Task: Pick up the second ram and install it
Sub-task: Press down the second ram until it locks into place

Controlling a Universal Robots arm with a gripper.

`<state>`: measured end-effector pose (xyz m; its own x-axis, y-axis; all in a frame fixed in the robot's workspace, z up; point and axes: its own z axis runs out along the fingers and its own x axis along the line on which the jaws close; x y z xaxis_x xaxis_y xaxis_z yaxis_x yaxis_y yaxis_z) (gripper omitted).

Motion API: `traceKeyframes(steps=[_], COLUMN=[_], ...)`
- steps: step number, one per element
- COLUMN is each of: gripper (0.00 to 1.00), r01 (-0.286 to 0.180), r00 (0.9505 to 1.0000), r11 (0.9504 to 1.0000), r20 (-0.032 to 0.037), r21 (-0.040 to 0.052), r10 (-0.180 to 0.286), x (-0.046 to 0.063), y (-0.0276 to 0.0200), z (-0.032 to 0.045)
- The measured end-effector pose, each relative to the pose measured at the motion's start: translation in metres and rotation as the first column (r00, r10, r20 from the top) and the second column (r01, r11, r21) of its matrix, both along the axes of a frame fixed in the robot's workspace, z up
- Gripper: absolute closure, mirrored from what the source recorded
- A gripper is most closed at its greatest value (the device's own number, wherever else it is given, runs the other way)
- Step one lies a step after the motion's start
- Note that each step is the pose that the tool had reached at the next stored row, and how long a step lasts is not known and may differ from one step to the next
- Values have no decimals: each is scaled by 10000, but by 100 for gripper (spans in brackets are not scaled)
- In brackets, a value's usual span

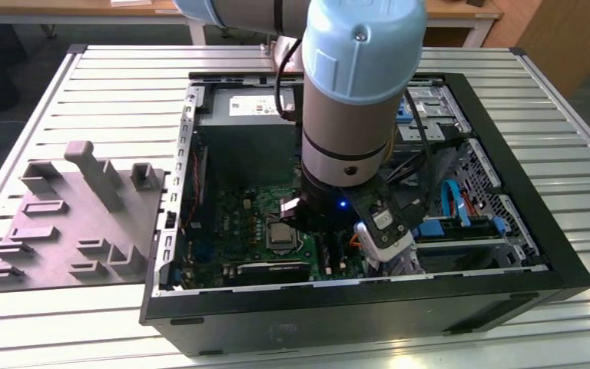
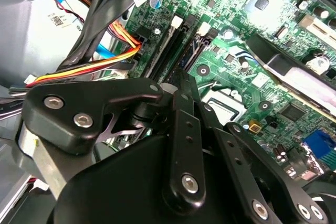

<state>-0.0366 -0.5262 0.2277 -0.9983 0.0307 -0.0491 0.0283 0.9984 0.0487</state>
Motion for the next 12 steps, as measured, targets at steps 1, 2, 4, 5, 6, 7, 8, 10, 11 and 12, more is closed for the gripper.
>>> traceKeyframes(steps=[1, 2, 4, 5, 6, 7, 8, 10, 11, 12], gripper=[89, 89, 89, 89, 89, 89, 89, 89, 89, 89], r01=[0, 1, 0, 1, 1, 1, 0, 0, 0, 1], r00=[10000, 10000, 10000, 10000, 10000, 10000, 10000, 10000, 10000, 10000], r11=[10000, 10000, 10000, 10000, 10000, 10000, 10000, 10000, 10000, 10000], r20=[0, 0, -1, -1, -1, 1, 1, -1, -1, -1], r21=[0, -1, -3, -2, -3, 2, 3, -2, -2, -2], r10=[0, -1, 0, -1, -1, -1, 0, 0, 0, -1], x=[0, 0, 0, 0, 0, 0, 0, 0, 0, 0], y=[0, 0, -1, -1, 0, 0, 0, 0, 0, -1], z=[-10, -13, -12, -12, -13, -20, -29, -40, -40, -40])
